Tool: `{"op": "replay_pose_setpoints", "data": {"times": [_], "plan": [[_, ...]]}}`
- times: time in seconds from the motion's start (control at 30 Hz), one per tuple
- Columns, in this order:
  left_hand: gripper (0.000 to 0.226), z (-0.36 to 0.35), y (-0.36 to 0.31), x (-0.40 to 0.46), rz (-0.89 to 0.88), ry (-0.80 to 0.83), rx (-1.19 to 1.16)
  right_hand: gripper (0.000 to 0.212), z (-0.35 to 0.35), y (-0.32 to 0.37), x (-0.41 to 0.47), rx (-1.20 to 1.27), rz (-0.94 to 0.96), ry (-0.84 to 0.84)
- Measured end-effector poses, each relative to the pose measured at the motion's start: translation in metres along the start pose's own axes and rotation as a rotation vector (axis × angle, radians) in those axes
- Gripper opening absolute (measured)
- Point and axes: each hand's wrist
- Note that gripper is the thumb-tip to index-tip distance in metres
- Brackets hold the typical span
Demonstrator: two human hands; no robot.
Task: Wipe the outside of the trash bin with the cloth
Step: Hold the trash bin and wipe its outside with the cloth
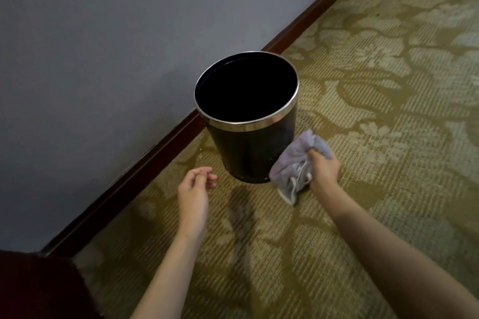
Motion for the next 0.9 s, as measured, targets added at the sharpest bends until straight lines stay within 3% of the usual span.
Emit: {"op": "replay_pose_setpoints", "data": {"times": [0.17, 0.23, 0.4, 0.53, 0.7, 0.8, 0.9], "plan": [[0.026, -0.004, -0.005, 0.0, -0.021, -0.002, -0.009, 0.018, -0.015, 0.055, 0.029, -0.101, 0.208, 0.182], [0.027, -0.004, -0.008, 0.0, -0.026, -0.012, -0.029, 0.018, -0.017, 0.052, 0.031, -0.129, 0.221, 0.183], [0.027, -0.004, -0.01, 0.0, -0.032, 0.002, -0.041, 0.023, -0.007, 0.005, 0.003, -0.063, 0.012, 0.107], [0.027, -0.005, -0.005, 0.0, -0.024, 0.016, -0.029, 0.024, -0.014, -0.025, -0.044, -0.116, -0.024, 0.061], [0.025, 0.0, -0.002, 0.002, 0.009, 0.005, -0.012, 0.028, -0.054, -0.056, -0.104, -0.308, -0.007, 0.359], [0.025, 0.008, -0.004, 0.002, 0.013, -0.022, 0.0, 0.027, -0.078, -0.054, -0.118, -0.186, -0.041, 0.317], [0.025, 0.021, -0.008, 0.003, 0.021, -0.054, -0.015, 0.026, -0.071, -0.056, -0.113, -0.24, -0.063, 0.305]]}}
Point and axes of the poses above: each hand's wrist, its own x-axis towards the middle knuckle, its own z-axis out of the back of the hand, y = z × x, and after that the axes turned 1 degree about -y, right-handed
